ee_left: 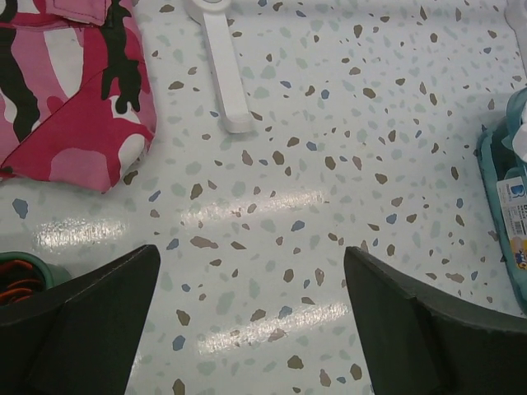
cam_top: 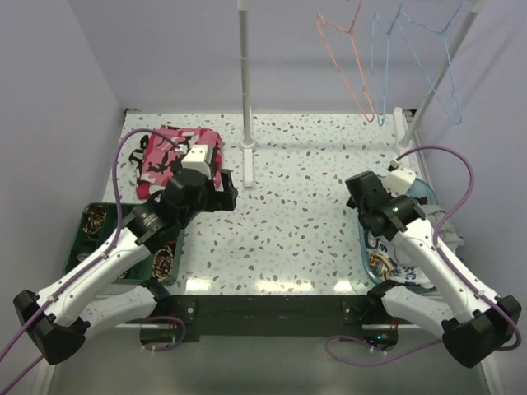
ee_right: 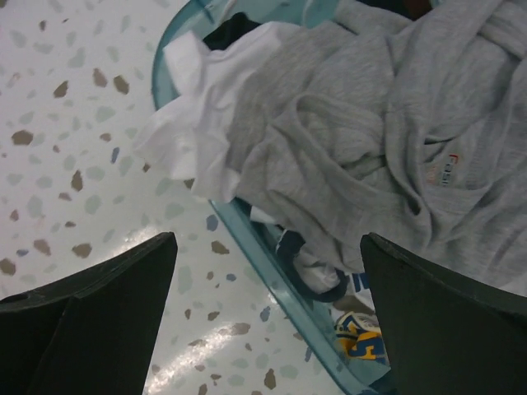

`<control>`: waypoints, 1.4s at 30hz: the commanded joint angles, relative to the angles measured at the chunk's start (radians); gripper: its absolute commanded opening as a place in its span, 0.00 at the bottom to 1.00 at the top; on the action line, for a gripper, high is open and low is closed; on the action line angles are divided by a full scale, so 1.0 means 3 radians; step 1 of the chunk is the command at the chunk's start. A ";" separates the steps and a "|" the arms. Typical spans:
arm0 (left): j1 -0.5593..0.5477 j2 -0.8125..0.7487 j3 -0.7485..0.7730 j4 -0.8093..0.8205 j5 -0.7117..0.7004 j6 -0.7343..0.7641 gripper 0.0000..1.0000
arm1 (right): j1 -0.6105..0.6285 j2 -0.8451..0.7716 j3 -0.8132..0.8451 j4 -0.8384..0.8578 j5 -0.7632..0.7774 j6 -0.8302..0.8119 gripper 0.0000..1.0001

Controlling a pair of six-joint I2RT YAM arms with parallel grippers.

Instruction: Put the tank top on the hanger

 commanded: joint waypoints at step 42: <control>0.0003 -0.0161 0.0761 -0.0130 -0.0253 -0.0051 1.00 | -0.0668 0.0068 0.1889 0.0333 -0.2669 -0.1039 0.00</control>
